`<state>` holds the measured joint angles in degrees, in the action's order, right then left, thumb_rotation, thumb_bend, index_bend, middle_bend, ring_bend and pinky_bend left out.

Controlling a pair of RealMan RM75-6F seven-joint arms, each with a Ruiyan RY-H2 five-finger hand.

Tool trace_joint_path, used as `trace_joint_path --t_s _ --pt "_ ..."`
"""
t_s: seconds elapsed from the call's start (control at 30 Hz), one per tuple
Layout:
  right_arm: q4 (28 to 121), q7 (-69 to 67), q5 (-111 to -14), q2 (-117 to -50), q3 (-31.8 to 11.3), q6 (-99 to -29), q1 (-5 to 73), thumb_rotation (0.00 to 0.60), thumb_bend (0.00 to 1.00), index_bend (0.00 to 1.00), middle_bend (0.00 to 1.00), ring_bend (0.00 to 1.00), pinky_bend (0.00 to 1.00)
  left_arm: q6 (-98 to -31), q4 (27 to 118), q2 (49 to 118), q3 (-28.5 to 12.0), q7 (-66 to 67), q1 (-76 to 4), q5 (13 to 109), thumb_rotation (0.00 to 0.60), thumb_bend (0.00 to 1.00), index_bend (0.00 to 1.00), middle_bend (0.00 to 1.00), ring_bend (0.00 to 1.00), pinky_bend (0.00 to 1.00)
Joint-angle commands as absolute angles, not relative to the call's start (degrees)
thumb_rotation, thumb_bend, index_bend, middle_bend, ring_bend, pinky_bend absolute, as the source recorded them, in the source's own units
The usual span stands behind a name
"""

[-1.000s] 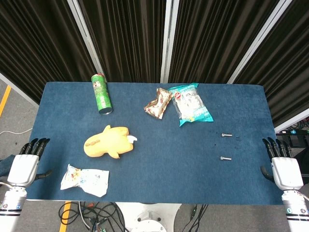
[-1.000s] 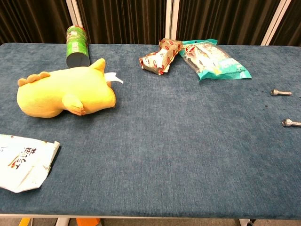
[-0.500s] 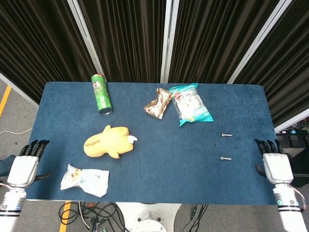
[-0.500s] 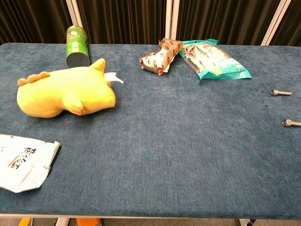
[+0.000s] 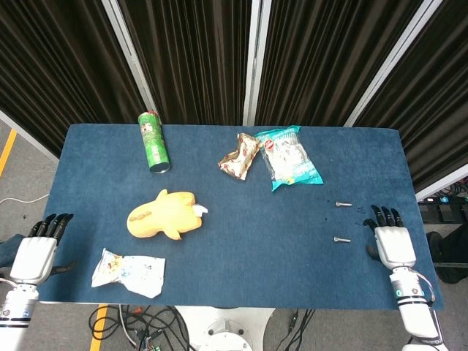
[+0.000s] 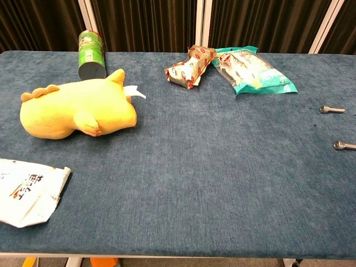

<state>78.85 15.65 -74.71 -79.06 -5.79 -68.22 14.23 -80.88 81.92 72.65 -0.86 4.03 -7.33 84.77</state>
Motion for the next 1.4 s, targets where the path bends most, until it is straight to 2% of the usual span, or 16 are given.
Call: trace_joint_path --t_s 0.03,0.43,1.1,1.4 --pt "77.7 15.5 -74.8 -80.6 -5.6 -67.6 14.9 0.600 0.20 0.34 0.05 0.00 0.00 -80.8 81.8 72.6 -0.9 3.9 -7.3 84.7 0.600 0.00 0.10 0.12 0.07 0.17" --pt "73.4 15.0 -76.3 -85.5 -5.3 -69.1 15.7 0.600 0.22 0.41 0.06 0.00 0.00 -80.7 80.5 72.8 -0.9 2.4 -7.2 84.5 0.600 0.00 0.10 0.12 0.07 0.17" --pt "71.8 15.5 -75.9 -87.8 -5.0 -68.3 16.5 0.600 0.24 0.51 0.08 0.00 0.00 -80.7 79.2 72.8 -0.9 1.0 -7.1 84.7 0.600 0.00 0.10 0.12 0.07 0.17" --pt "71.5 16.1 -75.3 -88.1 -4.9 -67.8 16.7 0.600 0.24 0.52 0.08 0.00 0.00 -80.7 79.1 72.9 -0.9 0.8 -7.0 84.7 0.600 0.00 0.10 0.12 0.07 0.17"
